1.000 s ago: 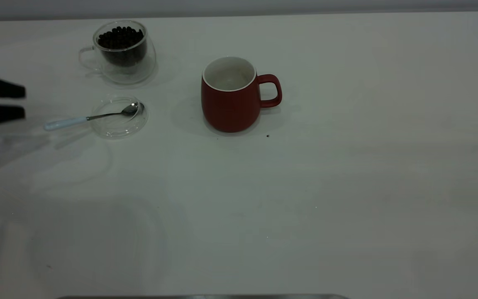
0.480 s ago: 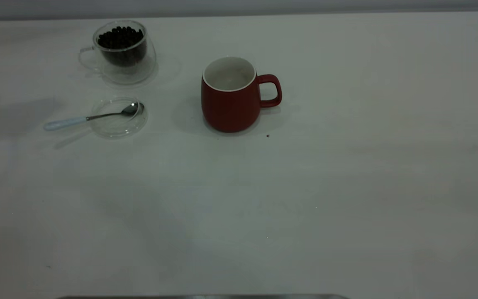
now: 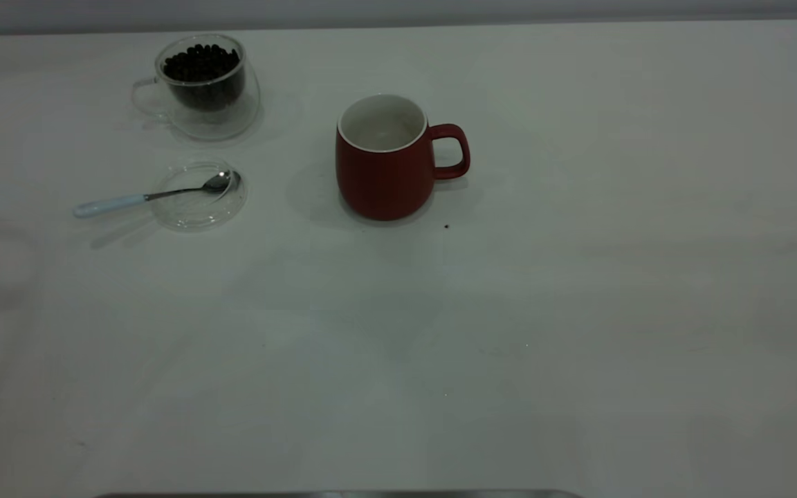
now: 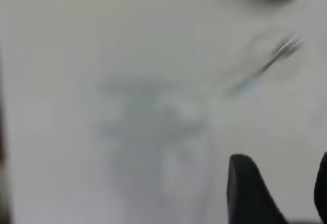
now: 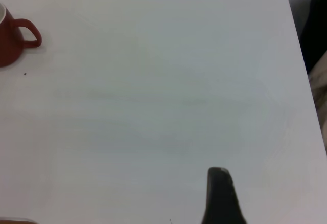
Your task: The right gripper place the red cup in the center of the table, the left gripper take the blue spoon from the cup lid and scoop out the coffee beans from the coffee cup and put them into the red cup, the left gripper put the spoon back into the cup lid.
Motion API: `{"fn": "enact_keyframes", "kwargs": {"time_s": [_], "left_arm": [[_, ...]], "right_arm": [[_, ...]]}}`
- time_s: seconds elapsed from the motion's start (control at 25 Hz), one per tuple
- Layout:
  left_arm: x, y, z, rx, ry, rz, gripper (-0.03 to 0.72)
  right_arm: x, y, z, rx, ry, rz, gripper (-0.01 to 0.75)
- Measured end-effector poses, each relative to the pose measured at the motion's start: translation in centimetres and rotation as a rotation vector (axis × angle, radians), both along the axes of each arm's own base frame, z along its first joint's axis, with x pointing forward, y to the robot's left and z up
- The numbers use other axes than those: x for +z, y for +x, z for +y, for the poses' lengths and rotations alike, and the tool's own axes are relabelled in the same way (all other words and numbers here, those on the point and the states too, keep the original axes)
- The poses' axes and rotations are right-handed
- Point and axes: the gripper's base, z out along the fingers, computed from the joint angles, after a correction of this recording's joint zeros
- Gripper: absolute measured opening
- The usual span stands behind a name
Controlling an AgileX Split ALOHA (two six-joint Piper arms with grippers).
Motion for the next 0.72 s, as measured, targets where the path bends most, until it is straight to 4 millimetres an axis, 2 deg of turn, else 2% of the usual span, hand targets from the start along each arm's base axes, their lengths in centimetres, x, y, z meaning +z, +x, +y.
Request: {"fn": "enact_keyframes", "kwargs": {"time_s": [0.04,0.12,0.32,0.44,0.6,0.72], "left_arm": [[-0.2,-0.2,0.2,0.034,0.017,0.02,0.366],[0.1,-0.6,-0.5,0.023,0.004,-0.008,0.352],[1.3,-2.9,-6.3,-0.326,-0.021,-0.138,0.34],[0.3,-5.0,-8.2,-0.453,-0.021,-0.162,0.338],[-5.3,-7.1,-8.9,-0.421,-0.13,-0.124,0.338],[-10.0,-9.7,-9.5,-0.369,-0.269,0.008,0.338]], "right_arm": [[0.0,0.0,0.0,0.0,0.0,0.0,0.531],[0.0,0.0,0.0,0.0,0.0,0.0,0.531],[0.0,0.0,0.0,0.0,0.0,0.0,0.531],[0.0,0.0,0.0,0.0,0.0,0.0,0.531],[0.0,0.0,0.0,0.0,0.0,0.0,0.531],[0.0,0.0,0.0,0.0,0.0,0.0,0.531]]}}
